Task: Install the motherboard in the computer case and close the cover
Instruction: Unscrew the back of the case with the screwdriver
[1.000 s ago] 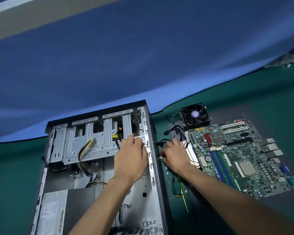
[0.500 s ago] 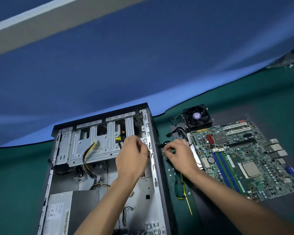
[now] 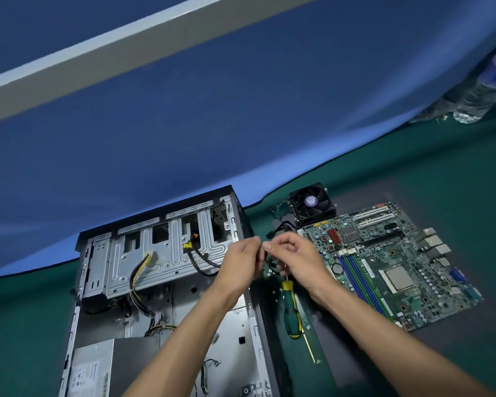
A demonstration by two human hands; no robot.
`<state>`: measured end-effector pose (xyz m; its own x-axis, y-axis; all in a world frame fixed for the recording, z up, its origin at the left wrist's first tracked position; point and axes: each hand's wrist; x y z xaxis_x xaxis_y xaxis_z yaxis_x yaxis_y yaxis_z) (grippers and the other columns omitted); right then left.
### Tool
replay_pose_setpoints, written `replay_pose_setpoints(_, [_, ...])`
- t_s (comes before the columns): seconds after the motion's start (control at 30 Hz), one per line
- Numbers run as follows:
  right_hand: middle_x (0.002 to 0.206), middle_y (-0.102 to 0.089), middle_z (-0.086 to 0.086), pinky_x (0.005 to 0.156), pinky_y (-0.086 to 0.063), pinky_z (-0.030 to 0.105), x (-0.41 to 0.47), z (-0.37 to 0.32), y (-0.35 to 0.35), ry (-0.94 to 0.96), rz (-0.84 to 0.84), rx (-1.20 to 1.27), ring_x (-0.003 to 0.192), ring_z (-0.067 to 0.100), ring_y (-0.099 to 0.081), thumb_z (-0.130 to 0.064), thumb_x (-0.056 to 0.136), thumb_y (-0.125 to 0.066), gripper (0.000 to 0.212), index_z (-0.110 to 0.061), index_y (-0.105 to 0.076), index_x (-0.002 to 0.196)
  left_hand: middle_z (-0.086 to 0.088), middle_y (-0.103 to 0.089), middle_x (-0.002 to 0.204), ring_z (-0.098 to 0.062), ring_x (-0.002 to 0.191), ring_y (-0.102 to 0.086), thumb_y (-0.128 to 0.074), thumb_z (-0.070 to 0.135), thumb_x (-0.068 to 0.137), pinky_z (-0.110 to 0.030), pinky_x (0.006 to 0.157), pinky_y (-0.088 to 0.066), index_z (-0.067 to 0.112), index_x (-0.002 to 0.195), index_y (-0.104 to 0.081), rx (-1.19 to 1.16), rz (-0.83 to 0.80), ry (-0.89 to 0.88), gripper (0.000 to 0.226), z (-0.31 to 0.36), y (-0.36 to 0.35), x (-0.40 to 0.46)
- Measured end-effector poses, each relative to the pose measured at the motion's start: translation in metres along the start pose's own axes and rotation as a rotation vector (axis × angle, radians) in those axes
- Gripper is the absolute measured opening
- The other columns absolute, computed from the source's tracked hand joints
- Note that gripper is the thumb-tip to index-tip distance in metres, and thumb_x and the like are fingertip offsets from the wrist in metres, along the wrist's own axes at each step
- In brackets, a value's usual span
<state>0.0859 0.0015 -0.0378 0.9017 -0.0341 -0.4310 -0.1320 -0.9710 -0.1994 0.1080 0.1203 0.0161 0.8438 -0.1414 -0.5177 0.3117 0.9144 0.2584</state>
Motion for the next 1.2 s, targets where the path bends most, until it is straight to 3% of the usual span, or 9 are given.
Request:
replay_pose_setpoints(0.07, [0.062, -0.057, 0.0, 0.049, -0.044, 0.025, -0.002, 0.012, 0.008, -0.119, 0.057, -0.24, 0.048, 0.011, -0.052, -0.032, 0.091, -0.062, 0.025, -0.013, -0.056, 0.076, 0.002, -0.039, 0.043, -0.007, 0.034, -0.029, -0.036, 0.018, 0.1, -0.015, 0.035, -0.023, 0.011, 0.06, -0.043, -0.03, 0.031, 0.023, 0.041, 0.0, 0.002, -0.003])
replay_pose_setpoints(0.17, [0.062, -0.055, 0.0, 0.056, -0.042, 0.027, -0.005, 0.037, 0.015, -0.203, 0.008, -0.963, 0.055, 0.017, -0.054, -0.039, 0.094, -0.056, 0.037, -0.014, -0.05, 0.067, -0.001, -0.046, 0.049, -0.01, 0.035, -0.034, -0.043, 0.013, 0.097, -0.018, 0.035, -0.024, 0.01, 0.066, -0.047, -0.044, 0.078, 0.053, 0.031, -0.005, 0.008, -0.008])
replay_pose_setpoints(0.3, [0.102, -0.068, 0.007, 0.071, -0.049, 0.029, -0.005, 0.064, 0.006, -0.254, -0.006, -1.223, 0.091, 0.024, -0.065, -0.02, 0.094, -0.055, 0.015, -0.008, -0.062, 0.102, -0.002, -0.053, 0.051, -0.014, 0.038, -0.041, -0.042, 0.006, 0.093, -0.021, 0.038, -0.024, 0.007, 0.071, -0.055, -0.068, 0.123, 0.074, 0.025, -0.013, 0.016, -0.017])
replay_pose_setpoints(0.5, [0.098, -0.067, 0.008, 0.073, -0.052, 0.03, -0.009, 0.073, 0.0, -0.205, 0.052, -1.184, 0.088, 0.024, -0.065, -0.021, 0.096, -0.053, 0.02, -0.005, -0.059, 0.106, -0.008, -0.064, 0.059, -0.015, 0.043, -0.053, -0.048, 0.007, 0.094, -0.02, 0.036, -0.036, 0.002, 0.08, -0.067, -0.159, 0.153, 0.079, 0.024, -0.021, 0.036, -0.036])
replay_pose_setpoints(0.6, [0.079, -0.057, 0.001, 0.055, -0.042, 0.026, -0.021, 0.065, 0.001, -0.033, 0.111, -1.062, 0.066, 0.015, -0.055, -0.028, 0.098, -0.046, 0.022, -0.007, -0.052, 0.104, -0.012, -0.071, 0.07, -0.014, 0.048, -0.06, -0.058, 0.011, 0.091, -0.022, 0.04, -0.045, 0.0, 0.087, -0.071, -0.233, 0.169, 0.069, 0.017, -0.025, 0.046, -0.044])
replay_pose_setpoints(0.7, [0.068, -0.05, -0.002, 0.044, -0.033, 0.02, -0.036, 0.046, -0.002, 0.127, 0.13, -0.834, 0.052, 0.01, -0.042, -0.024, 0.098, -0.045, 0.006, -0.017, -0.044, 0.098, -0.013, -0.073, 0.078, -0.015, 0.053, -0.064, -0.063, 0.015, 0.088, -0.023, 0.044, -0.049, 0.003, 0.089, -0.071, -0.307, 0.2, 0.078, 0.015, -0.031, 0.052, -0.051])
replay_pose_setpoints(0.83, [0.073, -0.055, -0.005, 0.055, -0.041, 0.029, -0.062, 0.023, -0.022, 0.348, 0.167, -0.674, 0.059, 0.01, -0.05, -0.029, 0.097, -0.05, 0.004, -0.028, -0.05, 0.101, -0.011, -0.073, 0.074, -0.015, 0.053, -0.066, -0.062, 0.016, 0.089, -0.024, 0.047, -0.053, 0.003, 0.086, -0.069, -0.471, 0.225, 0.096, 0.015, -0.034, 0.053, -0.068])
replay_pose_setpoints(1.03, [0.083, -0.066, -0.022, 0.064, -0.046, 0.02, -0.122, 0.013, -0.075, 0.486, 0.111, -0.67, 0.077, -0.004, -0.059, -0.051, 0.088, -0.058, 0.018, -0.046, -0.061, 0.105, -0.012, -0.074, 0.081, -0.018, 0.064, -0.07, -0.056, 0.019, 0.093, -0.025, 0.051, -0.056, 0.002, 0.09, -0.067, -0.737, 0.24, 0.042, 0.021, -0.051, 0.087, -0.115])
replay_pose_setpoints(1.2, [0.068, -0.062, -0.013, 0.059, -0.045, 0.029, -0.175, 0.031, -0.122, 0.506, 0.022, -0.754, 0.06, 0.004, -0.054, -0.072, 0.078, -0.048, 0.034, -0.042, -0.059, 0.089, -0.012, -0.074, 0.083, -0.021, 0.073, -0.072, -0.053, 0.019, 0.094, -0.026, 0.054, -0.057, 0.004, 0.091, -0.065, -0.972, 0.192, 0.021, 0.019, -0.088, 0.13, -0.166])
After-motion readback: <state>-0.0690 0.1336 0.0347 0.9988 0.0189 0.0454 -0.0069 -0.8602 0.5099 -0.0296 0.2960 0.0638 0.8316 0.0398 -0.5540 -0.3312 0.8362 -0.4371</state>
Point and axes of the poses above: each hand's wrist, its own x-axis towards the middle knuckle, its own y-axis out of the back of the hand, z = x × y
